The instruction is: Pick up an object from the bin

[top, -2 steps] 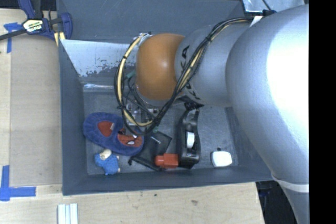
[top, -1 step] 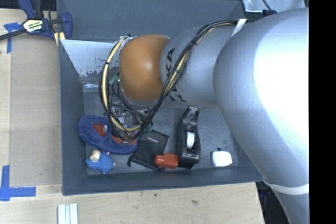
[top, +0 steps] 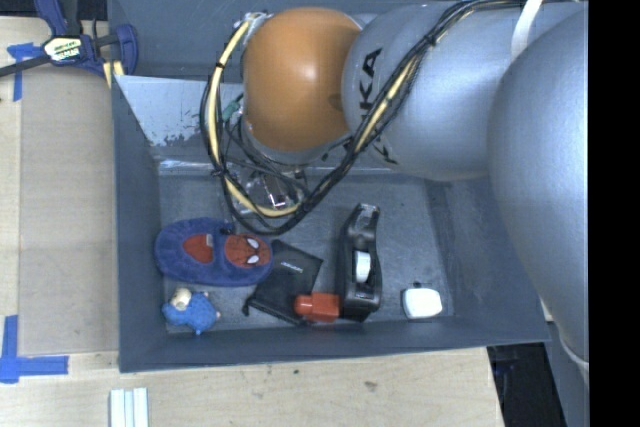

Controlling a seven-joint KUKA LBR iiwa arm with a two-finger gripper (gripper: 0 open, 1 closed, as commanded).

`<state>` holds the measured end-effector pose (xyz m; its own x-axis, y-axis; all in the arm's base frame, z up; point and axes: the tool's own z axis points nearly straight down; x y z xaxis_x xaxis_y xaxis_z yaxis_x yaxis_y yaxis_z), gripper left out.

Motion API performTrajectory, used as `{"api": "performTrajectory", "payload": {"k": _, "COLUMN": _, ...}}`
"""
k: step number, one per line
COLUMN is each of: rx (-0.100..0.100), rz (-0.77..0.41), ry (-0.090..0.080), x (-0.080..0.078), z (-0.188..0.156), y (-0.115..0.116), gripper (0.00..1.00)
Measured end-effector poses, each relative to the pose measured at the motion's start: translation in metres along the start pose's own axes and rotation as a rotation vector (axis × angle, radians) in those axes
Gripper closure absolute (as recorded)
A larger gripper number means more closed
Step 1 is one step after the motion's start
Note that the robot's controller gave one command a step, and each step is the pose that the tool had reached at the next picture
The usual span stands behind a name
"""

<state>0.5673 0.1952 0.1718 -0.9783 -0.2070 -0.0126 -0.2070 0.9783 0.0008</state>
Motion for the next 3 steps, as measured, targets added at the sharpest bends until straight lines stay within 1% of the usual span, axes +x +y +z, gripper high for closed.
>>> {"api": "performTrajectory", "payload": {"k": 1, "rx": -0.001, "rz": 0.236, "ry": 0.006, "x": 0.013, "z": -0.01, "y": 0.031, "gripper": 1.0}}
{"api": "performTrajectory", "payload": {"k": 2, "rx": 0.002, "rz": 0.507, "ry": 0.006, "x": -0.019, "z": -0.028, "y": 0.019, "gripper": 1.0}}
{"api": "performTrajectory", "payload": {"k": 3, "rx": 0.003, "rz": 0.342, "ry": 0.013, "x": -0.023, "z": 0.013, "y": 0.046, "gripper": 1.0}}
